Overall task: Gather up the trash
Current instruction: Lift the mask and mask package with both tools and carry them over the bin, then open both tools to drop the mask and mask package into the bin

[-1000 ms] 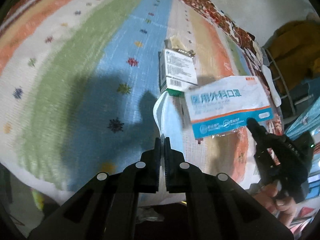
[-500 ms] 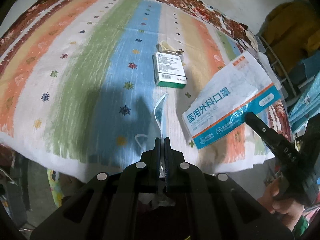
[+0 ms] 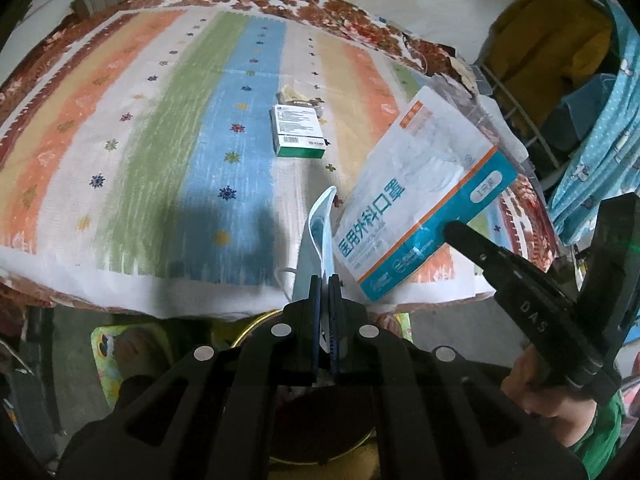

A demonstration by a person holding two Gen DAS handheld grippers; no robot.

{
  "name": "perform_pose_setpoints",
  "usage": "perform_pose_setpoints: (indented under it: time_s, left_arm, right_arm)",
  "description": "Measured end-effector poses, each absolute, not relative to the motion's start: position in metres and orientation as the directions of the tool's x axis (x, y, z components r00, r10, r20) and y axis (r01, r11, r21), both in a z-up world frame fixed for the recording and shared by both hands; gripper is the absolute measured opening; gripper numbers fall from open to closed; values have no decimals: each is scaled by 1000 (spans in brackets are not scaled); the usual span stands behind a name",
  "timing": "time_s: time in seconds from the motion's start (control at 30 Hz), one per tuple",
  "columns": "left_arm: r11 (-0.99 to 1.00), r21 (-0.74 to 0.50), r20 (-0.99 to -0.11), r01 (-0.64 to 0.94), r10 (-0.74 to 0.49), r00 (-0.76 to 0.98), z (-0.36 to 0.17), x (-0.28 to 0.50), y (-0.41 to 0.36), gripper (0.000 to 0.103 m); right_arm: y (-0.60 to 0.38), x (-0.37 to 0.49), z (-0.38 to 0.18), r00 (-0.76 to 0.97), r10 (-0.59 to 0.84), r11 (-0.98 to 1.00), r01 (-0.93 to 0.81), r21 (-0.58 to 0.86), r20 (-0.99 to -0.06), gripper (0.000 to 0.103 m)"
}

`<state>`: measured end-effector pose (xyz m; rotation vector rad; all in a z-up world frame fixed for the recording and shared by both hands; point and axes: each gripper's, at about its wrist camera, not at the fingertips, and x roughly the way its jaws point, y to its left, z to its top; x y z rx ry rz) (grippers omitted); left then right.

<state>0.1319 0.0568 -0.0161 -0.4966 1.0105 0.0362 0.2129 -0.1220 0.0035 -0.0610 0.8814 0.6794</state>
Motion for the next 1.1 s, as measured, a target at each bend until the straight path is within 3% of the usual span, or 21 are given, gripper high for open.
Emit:
perform_pose_setpoints:
  time_s: [0.5,1.1]
  left_arm:
    - [902,-376,-786,-210,-191,589,-3,96,38,3]
    - [920,-323,-844,-222,-174,507,-35,67,3,3]
  right_arm:
    - [-148,167,5,406,513,766,-613,191,-756,1]
    - [-159,131,-48,258,404,774,-608,177,-877,1]
